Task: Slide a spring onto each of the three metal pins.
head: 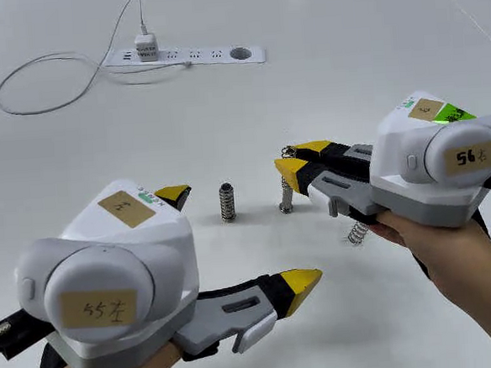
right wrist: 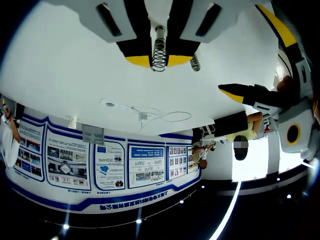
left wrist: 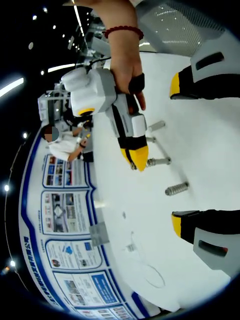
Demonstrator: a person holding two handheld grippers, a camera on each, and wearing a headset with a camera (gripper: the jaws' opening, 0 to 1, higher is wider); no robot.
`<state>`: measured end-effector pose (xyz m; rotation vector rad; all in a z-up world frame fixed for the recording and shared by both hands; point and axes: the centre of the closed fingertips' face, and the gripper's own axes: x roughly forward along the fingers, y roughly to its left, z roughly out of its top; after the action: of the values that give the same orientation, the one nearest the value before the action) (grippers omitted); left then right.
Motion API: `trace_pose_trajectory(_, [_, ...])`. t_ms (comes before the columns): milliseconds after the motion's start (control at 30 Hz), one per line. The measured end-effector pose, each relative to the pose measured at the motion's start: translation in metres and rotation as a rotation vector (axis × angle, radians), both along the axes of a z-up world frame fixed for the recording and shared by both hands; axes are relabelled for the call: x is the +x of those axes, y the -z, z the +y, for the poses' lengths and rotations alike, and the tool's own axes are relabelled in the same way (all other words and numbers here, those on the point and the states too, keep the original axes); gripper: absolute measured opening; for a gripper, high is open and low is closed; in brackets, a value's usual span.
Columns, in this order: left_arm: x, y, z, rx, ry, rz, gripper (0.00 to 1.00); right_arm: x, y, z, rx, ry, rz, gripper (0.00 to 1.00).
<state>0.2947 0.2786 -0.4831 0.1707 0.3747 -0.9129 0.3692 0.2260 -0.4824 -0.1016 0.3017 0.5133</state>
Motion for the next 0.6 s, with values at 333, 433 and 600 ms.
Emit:
trace_pose_trajectory(333, [-0.001,-0.001,-0.001,-0.002,0.01,-0.005,0.92,-0.005,0.003,0.0,-0.05,0.001,-0.016,0.11])
trace_pose_trajectory(433, [-0.002,-0.001,-0.002,-0.001,0.013,-0.005,0.92,-0.006,0.006,0.001,-0.059,0.002,-0.01,0.11])
trace_pose_trajectory(600, [-0.001,-0.001,-0.001,0.001,0.012,-0.006,0.91,-0.006,0.012,-0.001,-0.055,0.012,0.01,0.11])
